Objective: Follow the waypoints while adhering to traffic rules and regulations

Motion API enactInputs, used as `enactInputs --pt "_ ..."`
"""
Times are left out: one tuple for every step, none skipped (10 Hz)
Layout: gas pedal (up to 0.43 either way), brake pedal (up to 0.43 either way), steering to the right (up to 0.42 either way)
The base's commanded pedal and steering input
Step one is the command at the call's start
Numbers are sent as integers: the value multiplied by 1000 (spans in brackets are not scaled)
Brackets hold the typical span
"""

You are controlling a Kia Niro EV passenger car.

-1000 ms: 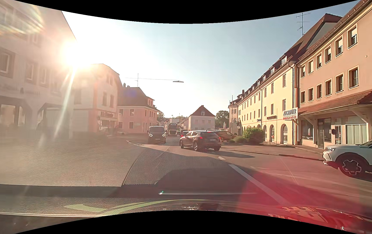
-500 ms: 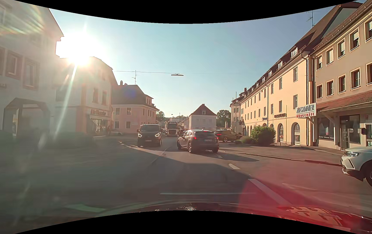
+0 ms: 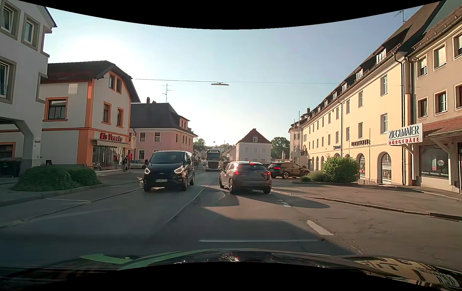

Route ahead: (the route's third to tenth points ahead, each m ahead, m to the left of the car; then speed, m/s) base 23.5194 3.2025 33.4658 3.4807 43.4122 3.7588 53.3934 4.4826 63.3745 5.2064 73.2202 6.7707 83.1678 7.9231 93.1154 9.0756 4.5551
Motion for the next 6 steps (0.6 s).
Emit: enactInputs --pt "0 159 -3" --pt "0 165 0" --pt "0 159 1" --pt "0 165 3" --pt "0 189 8" --pt "0 207 9"
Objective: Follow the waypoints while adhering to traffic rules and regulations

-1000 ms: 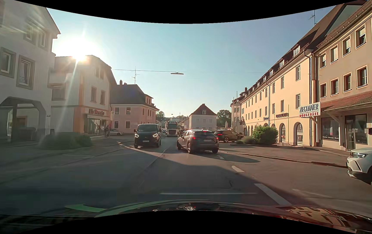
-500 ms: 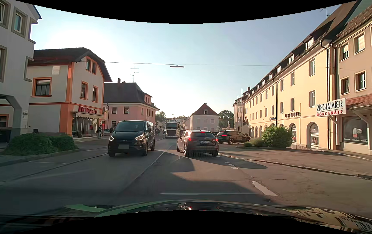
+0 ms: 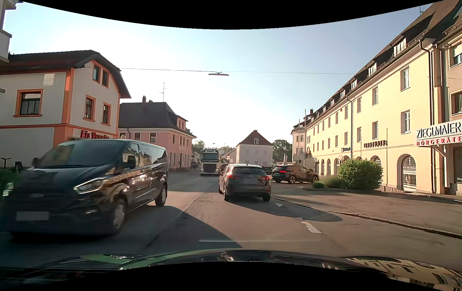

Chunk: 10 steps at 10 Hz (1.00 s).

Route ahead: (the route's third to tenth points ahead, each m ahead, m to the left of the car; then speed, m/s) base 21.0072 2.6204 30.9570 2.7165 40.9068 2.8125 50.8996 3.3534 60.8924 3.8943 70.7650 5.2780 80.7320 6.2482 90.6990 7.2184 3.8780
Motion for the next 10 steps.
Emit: enactInputs --pt "0 213 9" --pt "0 207 9" --pt "0 189 10" --pt "0 134 10" --pt "0 61 14" --pt "0 18 18" --pt "0 0 18" --pt "0 6 16" --pt "0 0 14" --pt "0 0 14"
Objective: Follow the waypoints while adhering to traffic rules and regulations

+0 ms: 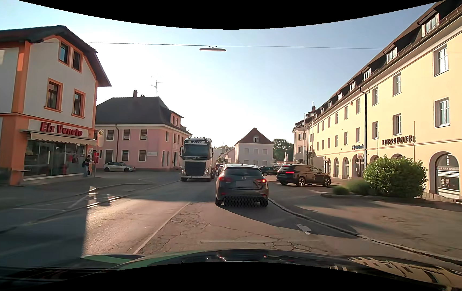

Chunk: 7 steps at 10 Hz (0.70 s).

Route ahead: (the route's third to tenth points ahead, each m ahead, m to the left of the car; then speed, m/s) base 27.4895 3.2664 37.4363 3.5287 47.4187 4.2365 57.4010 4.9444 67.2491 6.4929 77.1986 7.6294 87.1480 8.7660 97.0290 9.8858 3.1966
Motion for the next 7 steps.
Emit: enactInputs --pt "0 0 14" --pt "0 0 12" --pt "0 0 11" --pt "0 0 10" --pt "0 0 10" --pt "28 0 10" --pt "59 0 10"
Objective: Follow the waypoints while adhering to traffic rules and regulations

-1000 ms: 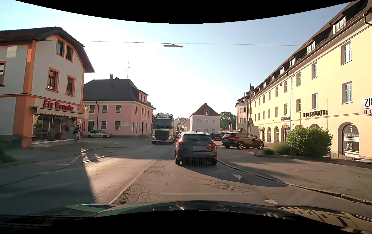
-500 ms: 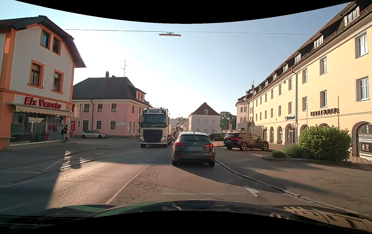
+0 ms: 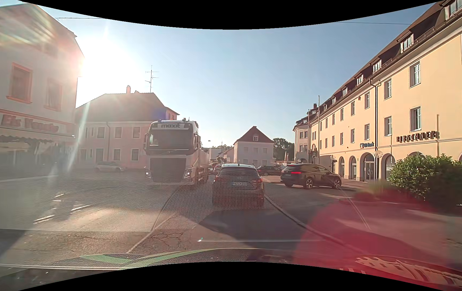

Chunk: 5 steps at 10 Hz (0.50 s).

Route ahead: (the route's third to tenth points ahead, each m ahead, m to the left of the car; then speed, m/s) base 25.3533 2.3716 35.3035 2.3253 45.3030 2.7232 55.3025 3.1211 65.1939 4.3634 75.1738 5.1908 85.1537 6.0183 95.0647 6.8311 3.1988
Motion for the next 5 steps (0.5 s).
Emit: enactInputs --pt "87 0 8" --pt "110 0 5" --pt "118 0 3" --pt "130 0 0" --pt "169 0 0"
